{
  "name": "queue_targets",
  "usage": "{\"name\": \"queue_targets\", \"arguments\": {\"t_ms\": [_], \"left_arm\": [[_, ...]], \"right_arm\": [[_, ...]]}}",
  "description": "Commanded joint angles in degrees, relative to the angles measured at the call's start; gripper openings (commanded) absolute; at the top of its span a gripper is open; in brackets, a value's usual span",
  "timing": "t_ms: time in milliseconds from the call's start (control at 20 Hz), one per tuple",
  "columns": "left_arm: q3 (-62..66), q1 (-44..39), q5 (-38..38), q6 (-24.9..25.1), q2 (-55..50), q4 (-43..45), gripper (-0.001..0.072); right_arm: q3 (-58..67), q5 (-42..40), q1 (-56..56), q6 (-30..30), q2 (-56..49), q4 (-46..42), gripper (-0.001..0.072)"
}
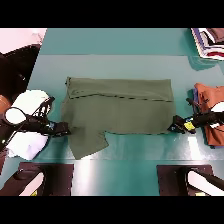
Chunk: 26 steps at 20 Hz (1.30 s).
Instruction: Fold the shirts.
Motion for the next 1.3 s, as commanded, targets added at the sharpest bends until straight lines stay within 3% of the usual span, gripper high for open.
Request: {"name": "queue_targets", "arguments": {"t_ms": [0,150,350,650,900,1100,1150,1200,1250], "left_arm": [[0.79,-0.04,-8.83,-0.5,4.46,-0.07,0.0028],[2.56,-0.04,-14.27,-5.7,13.35,-1.11,0.0028],[7.93,-0.02,-10.54,-7.26,13.6,-1.68,0.0028],[16.59,-0.02,8.98,2.19,-7.98,-1.46,0.0029],[29.0,-0.02,18.78,4.66,-29.03,-1.51,0.0031],[35.41,-0.02,22.53,4.63,-37.46,-1.51,0.0032],[36.02,-0.02,22.91,4.61,-38.12,-1.51,0.0108],[36.13,-0.02,23.63,4.5,-38.1,-1.57,0.0396],[36.41,-0.02,23.69,4.48,-38.05,-1.62,0.0575]], "right_arm": [[0.83,7.5,1.73,0.59,6.29,-8.09,0.0016],[0.85,15.45,1.73,1.75,16.81,-14.78,0.0015],[4.37,15.52,2.27,3.45,21.73,-13.55,0.0013],[20.13,6.47,7.69,3.43,3.74,-13.6,0.0013],[35.91,4.07,8.02,3.43,-14.19,-13.55,0.0014],[43.89,4.2,7.98,3.43,-23.34,-11.61,0.0018],[45.05,4.07,7.45,3.3,-24.94,-9.09,0.0043],[46.12,3.58,6.69,2.71,-26.43,-5.4,0.0236],[47.08,3.3,5.81,1.79,-27.61,-1.25,0.0384]]}}
